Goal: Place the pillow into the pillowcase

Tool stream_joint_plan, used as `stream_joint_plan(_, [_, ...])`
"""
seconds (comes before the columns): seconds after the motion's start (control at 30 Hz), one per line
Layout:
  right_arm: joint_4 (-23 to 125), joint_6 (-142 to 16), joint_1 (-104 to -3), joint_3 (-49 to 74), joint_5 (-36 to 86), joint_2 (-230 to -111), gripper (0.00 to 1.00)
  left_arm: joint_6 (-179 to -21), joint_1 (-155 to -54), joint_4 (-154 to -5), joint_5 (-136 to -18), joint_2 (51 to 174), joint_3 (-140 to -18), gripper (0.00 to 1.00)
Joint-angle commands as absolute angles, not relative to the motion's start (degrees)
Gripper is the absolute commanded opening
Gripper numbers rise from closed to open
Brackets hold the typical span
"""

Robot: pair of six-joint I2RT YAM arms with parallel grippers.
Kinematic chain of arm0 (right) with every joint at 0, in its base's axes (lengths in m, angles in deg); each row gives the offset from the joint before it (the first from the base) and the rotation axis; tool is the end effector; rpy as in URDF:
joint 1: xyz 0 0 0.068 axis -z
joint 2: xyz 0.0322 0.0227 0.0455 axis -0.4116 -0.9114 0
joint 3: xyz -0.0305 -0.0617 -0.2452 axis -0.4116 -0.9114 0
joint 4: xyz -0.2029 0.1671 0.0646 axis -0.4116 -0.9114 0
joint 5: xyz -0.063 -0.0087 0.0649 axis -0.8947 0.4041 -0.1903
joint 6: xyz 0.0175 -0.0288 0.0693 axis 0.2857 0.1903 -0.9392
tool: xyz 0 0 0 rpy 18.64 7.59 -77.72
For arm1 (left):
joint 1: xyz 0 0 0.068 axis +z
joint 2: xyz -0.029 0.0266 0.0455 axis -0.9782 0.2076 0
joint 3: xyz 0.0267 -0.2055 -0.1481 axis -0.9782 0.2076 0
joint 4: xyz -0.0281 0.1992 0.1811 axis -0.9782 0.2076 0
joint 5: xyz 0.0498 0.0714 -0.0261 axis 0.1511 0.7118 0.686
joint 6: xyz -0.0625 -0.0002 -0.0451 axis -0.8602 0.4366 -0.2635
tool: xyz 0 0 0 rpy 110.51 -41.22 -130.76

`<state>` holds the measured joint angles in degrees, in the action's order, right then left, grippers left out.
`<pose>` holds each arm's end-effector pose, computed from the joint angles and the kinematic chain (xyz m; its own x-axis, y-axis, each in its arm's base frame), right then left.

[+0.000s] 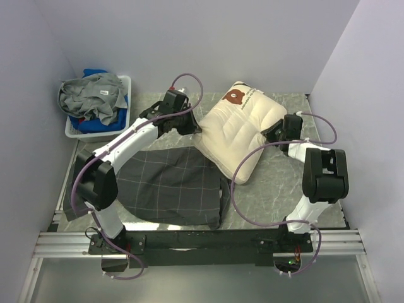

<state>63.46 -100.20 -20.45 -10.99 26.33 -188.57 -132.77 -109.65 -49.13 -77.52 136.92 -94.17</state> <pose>0.3896 -0.0154 0.1300 -0.4602 0.7166 -0.5241 0.3497 0.6889 0.6349 0.3602 -0.2335 0.2700 -0.8253 -0.3032 -0.4765 0.0562 0.7953 -0.6035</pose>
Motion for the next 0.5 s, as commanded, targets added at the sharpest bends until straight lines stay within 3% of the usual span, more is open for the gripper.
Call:
stream_joint_plan(0.0, [65.7,-102.3,-20.3,-9.9,27.9,-188.3,0.00,-132.1,-109.7,-51.9,-77.3,137.6,-99.1,0.02])
stream_joint_plan(0.23, [55.8,-100.9,-23.5,-13.4,19.8,-171.4,0.00,-131.0,-110.1,-50.8,-70.2,140.2,-102.1,0.01])
stream_joint_plan(0.47, [44.8,-102.4,-33.8,-25.9,9.2,-138.9,0.00,-129.1,-111.7,-50.4,-68.9,146.8,-108.2,0.01])
